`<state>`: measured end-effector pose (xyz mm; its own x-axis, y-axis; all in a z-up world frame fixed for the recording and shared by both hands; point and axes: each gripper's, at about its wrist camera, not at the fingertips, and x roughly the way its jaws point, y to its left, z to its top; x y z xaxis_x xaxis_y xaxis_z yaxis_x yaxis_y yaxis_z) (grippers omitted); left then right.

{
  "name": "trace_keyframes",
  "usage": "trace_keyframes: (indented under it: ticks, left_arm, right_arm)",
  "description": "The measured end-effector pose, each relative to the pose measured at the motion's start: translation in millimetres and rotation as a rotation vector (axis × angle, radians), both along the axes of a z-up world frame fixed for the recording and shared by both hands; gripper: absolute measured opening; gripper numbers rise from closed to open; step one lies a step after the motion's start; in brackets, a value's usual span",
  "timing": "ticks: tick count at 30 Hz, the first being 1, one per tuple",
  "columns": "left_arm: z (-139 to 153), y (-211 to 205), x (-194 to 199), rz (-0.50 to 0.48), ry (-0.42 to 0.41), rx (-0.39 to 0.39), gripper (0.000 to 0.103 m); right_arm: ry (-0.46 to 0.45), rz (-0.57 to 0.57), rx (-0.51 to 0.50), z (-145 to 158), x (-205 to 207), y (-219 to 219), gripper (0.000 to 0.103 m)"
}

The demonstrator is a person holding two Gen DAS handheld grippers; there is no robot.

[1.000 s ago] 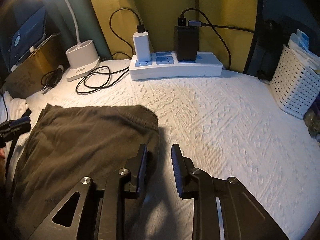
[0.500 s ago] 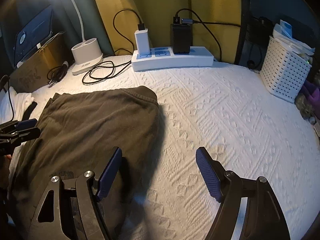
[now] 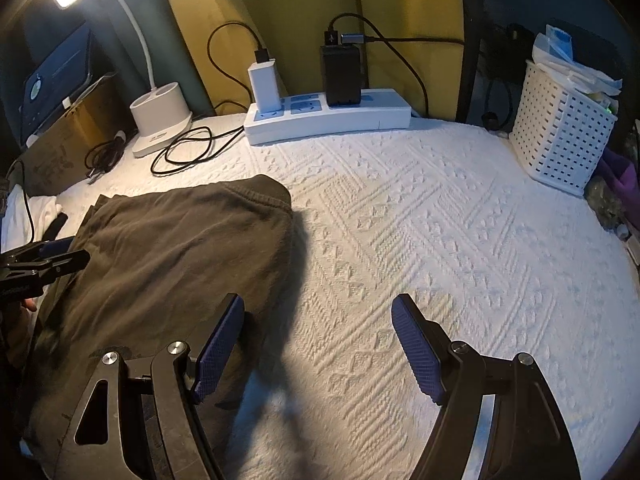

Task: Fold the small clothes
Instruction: 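Grasp the shirt end with the left gripper while the right gripper grasps it too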

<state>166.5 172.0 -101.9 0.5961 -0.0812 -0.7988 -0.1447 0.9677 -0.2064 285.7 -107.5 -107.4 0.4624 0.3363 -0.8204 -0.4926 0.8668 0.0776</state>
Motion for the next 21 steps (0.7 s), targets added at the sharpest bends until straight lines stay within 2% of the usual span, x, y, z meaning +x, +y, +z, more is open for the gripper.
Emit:
trace_keyframes:
  ticks: [8, 11, 13, 14, 17, 18, 19, 21]
  left_arm:
    - [-2, -33, 17, -0.133, -0.003, 0.034, 0.08]
    - [-2, -35, 21, -0.156, -0.024, -0.002, 0.079]
    - [-3, -38, 22, -0.165, -0.036, 0.007, 0.078]
    - [-3, -41, 22, -0.167, -0.041, 0.023, 0.075]
    - [-3, -41, 23, -0.152, -0.051, 0.053, 0.053]
    - [-2, -39, 23, -0.149, -0.054, 0.044, 0.042]
    - [-2, -38, 24, -0.153, -0.053, 0.029, 0.038]
    - [-2, -39, 24, -0.15, -0.055, 0.03, 0.036]
  right_arm:
    - [0.023, 0.034, 0.047, -7, 11, 9, 0.078]
    - [0.059, 0.051, 0.092, -11, 16, 14, 0.078]
    - [0.048, 0.067, 0.109, -12, 18, 20, 0.078]
    - [0.05, 0.078, 0.119, -12, 18, 23, 0.078]
    - [0.05, 0.107, 0.147, -14, 18, 35, 0.078]
    - [0.053, 0.117, 0.157, -15, 15, 40, 0.078]
    - [0.058, 0.133, 0.161, -15, 13, 46, 0.077]
    - [0.053, 0.179, 0.152, -17, 7, 57, 0.077]
